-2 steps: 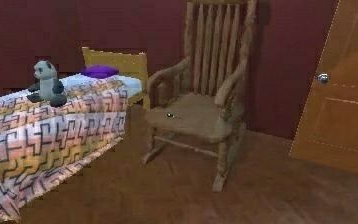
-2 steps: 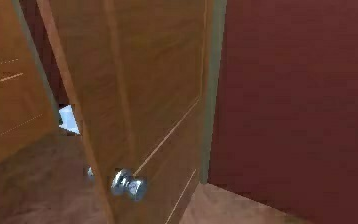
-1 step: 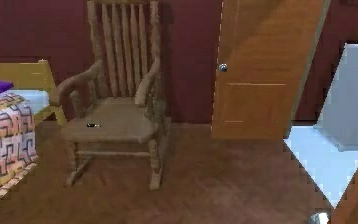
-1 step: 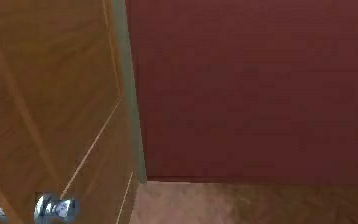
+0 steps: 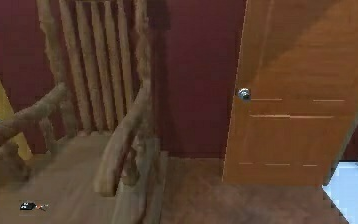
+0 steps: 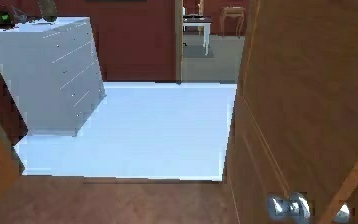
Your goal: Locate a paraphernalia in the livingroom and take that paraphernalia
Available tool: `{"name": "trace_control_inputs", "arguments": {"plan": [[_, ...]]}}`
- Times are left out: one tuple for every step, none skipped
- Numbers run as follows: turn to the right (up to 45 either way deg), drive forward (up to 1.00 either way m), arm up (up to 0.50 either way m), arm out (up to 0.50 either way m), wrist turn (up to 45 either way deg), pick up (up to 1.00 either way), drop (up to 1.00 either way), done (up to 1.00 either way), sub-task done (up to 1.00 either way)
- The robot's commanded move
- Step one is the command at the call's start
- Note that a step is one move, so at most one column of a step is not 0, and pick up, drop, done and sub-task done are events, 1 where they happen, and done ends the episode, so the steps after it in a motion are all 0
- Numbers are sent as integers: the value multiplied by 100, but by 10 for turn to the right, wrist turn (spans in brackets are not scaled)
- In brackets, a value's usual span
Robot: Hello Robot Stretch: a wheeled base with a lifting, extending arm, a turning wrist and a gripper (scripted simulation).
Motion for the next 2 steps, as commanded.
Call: {"name": "trace_control_inputs", "arguments": {"plan": [[450, 0, 0, 0, 0, 0, 0, 0, 0], [390, 0, 0, 0, 0, 0, 0, 0, 0]]}}
